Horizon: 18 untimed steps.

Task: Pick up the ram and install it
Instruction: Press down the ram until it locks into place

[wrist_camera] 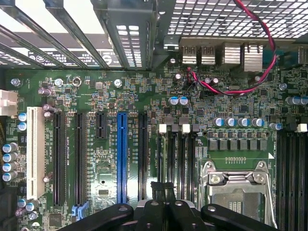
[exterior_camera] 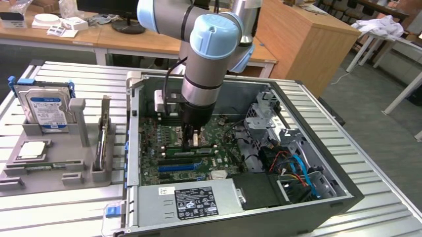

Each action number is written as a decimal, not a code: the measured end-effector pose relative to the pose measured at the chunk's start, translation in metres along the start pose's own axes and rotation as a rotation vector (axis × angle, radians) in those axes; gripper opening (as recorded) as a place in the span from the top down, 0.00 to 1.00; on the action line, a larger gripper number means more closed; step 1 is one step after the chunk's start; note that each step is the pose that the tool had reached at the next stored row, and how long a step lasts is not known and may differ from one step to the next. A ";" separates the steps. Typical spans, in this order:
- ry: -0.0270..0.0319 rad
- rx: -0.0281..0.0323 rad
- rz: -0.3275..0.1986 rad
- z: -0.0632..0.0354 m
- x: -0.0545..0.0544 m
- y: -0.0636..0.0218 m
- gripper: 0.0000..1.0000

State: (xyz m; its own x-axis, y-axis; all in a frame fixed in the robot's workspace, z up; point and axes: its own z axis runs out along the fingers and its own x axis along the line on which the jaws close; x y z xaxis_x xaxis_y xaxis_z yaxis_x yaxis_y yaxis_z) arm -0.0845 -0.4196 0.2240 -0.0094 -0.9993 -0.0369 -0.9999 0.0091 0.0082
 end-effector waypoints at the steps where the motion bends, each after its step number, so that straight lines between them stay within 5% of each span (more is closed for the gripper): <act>1: 0.0001 0.0000 0.000 0.0000 0.000 0.0000 0.89; 18: -0.0006 0.0001 0.000 0.0017 0.000 0.0000 0.89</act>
State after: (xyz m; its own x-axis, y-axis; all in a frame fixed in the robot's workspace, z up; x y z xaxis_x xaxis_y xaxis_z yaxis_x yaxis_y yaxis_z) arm -0.0845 -0.4196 0.2223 -0.0094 -0.9993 -0.0375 -0.9999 0.0091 0.0081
